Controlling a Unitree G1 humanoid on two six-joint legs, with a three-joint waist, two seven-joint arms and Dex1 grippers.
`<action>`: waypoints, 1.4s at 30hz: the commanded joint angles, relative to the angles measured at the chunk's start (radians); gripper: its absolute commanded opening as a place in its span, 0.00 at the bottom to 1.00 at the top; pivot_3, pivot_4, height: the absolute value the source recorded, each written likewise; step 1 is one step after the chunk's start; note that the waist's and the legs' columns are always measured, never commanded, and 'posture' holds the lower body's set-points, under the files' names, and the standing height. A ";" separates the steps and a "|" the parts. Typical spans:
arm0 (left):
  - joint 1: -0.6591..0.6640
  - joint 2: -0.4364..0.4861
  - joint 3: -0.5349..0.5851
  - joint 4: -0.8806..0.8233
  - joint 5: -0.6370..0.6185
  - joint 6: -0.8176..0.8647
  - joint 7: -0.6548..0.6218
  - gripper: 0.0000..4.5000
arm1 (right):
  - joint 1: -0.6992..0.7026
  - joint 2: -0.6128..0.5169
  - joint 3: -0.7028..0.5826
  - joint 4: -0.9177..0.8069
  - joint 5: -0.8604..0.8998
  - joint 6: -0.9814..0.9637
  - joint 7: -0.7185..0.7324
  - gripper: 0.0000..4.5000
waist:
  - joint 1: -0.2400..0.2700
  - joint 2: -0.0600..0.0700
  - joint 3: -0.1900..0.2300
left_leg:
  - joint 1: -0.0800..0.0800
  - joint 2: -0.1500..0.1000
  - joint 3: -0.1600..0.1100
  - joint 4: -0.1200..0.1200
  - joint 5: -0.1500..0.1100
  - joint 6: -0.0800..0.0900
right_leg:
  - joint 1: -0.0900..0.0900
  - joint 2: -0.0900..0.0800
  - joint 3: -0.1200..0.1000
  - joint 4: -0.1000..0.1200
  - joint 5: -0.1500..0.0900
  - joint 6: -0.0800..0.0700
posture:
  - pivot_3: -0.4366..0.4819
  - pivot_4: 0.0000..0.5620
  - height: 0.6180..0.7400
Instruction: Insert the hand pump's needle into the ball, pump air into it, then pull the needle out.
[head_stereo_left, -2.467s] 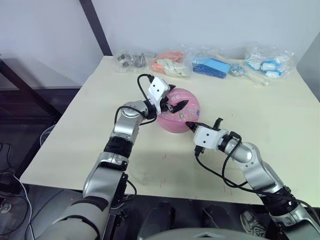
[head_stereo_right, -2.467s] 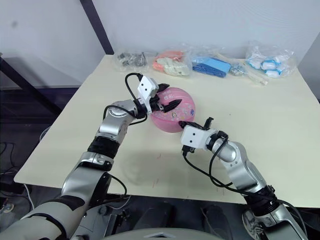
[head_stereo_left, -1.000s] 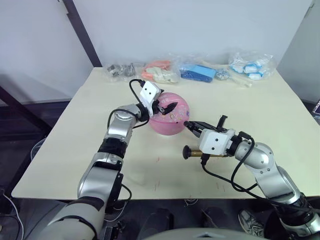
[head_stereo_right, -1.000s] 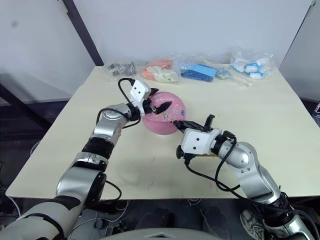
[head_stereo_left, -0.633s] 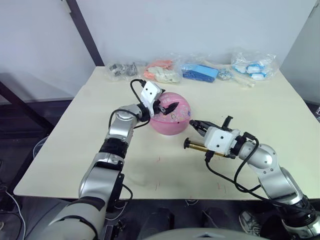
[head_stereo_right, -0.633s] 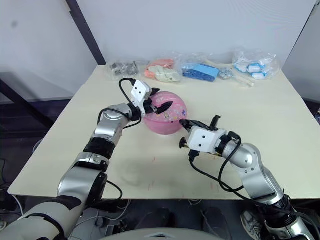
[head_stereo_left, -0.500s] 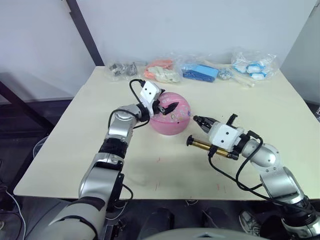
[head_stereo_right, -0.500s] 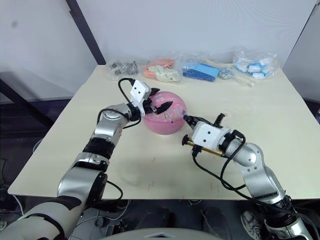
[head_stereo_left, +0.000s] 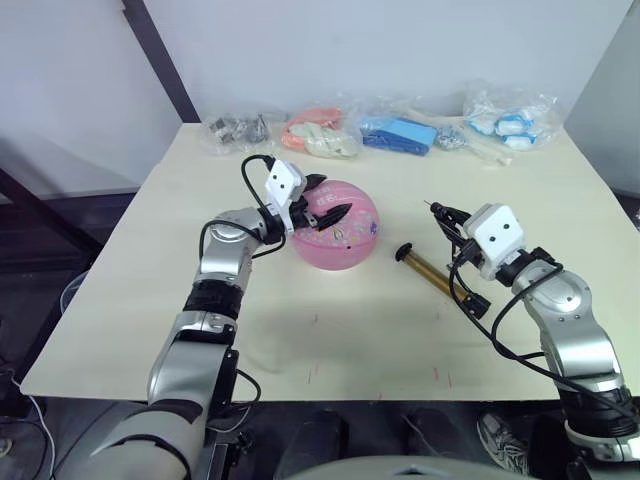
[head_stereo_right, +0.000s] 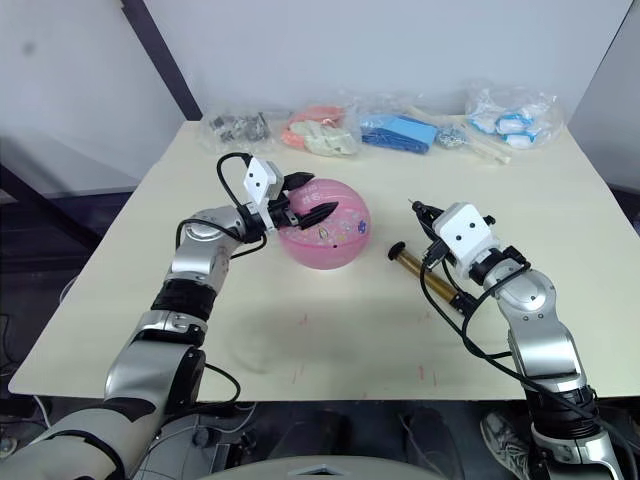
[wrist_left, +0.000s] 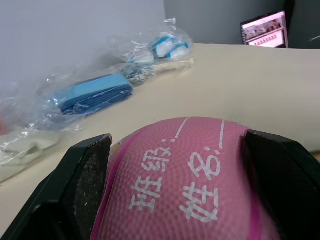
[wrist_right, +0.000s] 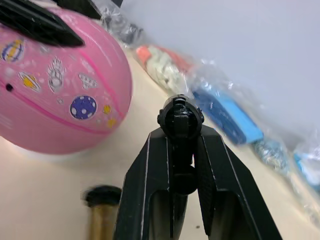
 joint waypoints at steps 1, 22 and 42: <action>0.032 0.027 -0.022 0.075 0.029 0.041 -0.054 1.00 | -0.016 0.010 -0.012 0.000 0.018 0.033 -0.024 0.01 | 0.001 -0.003 0.005 | -0.001 0.000 0.000 0.000 0.000 0.000 | -0.002 0.000 0.000 0.000 0.001 -0.001 | 0.48 0.27 1.00; -0.081 0.072 0.047 -0.143 -0.130 0.163 -0.254 1.00 | -0.037 0.026 -0.012 0.037 0.043 0.052 -0.066 0.01 | 0.001 -0.014 0.035 | -0.038 -0.003 0.001 0.009 0.004 -0.006 | -0.034 0.000 0.001 0.001 0.009 -0.014 | 0.48 0.27 1.00; 0.059 0.347 0.137 -0.340 -0.300 0.297 -0.602 1.00 | -0.036 0.027 -0.065 0.100 0.101 0.030 -0.088 0.01 | -0.015 -0.015 0.043 | -0.052 -0.004 0.002 0.024 0.005 -0.007 | -0.049 0.000 0.003 0.019 0.010 -0.017 | 0.48 0.27 1.00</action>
